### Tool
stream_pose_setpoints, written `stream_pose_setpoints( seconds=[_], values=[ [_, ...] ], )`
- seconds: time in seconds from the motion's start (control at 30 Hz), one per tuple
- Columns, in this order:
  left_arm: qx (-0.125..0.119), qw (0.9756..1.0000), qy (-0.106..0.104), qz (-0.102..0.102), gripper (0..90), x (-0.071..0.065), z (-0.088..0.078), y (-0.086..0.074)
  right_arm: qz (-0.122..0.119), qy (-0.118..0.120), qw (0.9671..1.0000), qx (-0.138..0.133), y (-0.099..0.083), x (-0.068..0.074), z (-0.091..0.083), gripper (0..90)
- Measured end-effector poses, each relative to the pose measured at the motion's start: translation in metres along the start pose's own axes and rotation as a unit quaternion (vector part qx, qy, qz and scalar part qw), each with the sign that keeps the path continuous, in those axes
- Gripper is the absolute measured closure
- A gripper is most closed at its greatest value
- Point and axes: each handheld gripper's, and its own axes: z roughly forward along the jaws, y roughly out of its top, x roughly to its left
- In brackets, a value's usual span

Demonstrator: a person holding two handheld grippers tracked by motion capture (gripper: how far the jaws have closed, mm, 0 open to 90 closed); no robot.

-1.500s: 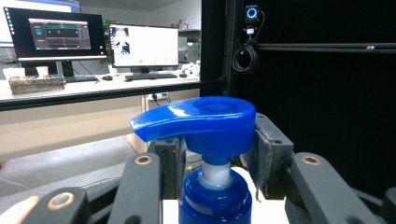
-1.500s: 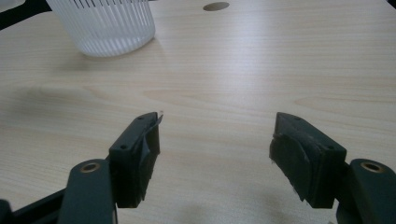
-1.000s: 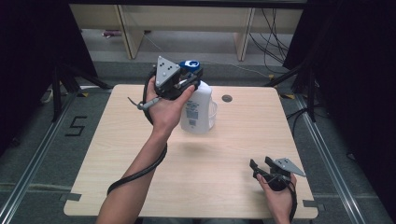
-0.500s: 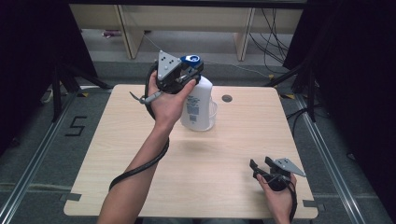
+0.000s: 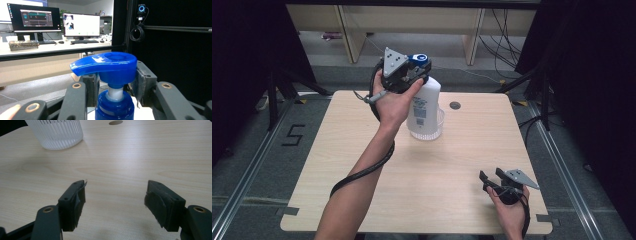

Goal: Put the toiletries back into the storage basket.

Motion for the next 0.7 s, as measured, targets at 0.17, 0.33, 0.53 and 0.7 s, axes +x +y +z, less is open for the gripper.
stream_pose_setpoints(
  seconds=[0.17, 0.33, 0.53, 0.7],
  values=[
    [0.001, 1.0000, 0.001, -0.001, 60.1, 0.001, 0.004, 0.001, 0.001, 0.000, 1.0000, -0.001, 0.000, 0.000, 0.000, 32.8],
    [0.003, 1.0000, 0.001, 0.003, 60.1, 0.002, 0.010, 0.003, -0.005, 0.000, 1.0000, -0.003, 0.000, -0.001, 0.000, 32.8],
    [0.005, 1.0000, -0.001, 0.000, 60.0, 0.005, 0.017, 0.005, -0.006, -0.007, 0.9999, 0.007, 0.000, -0.002, -0.001, 32.8],
    [0.004, 1.0000, -0.003, 0.004, 60.0, 0.005, 0.021, 0.007, 0.010, -0.012, 0.9998, 0.010, 0.000, 0.001, 0.000, 32.7]
  ],
)
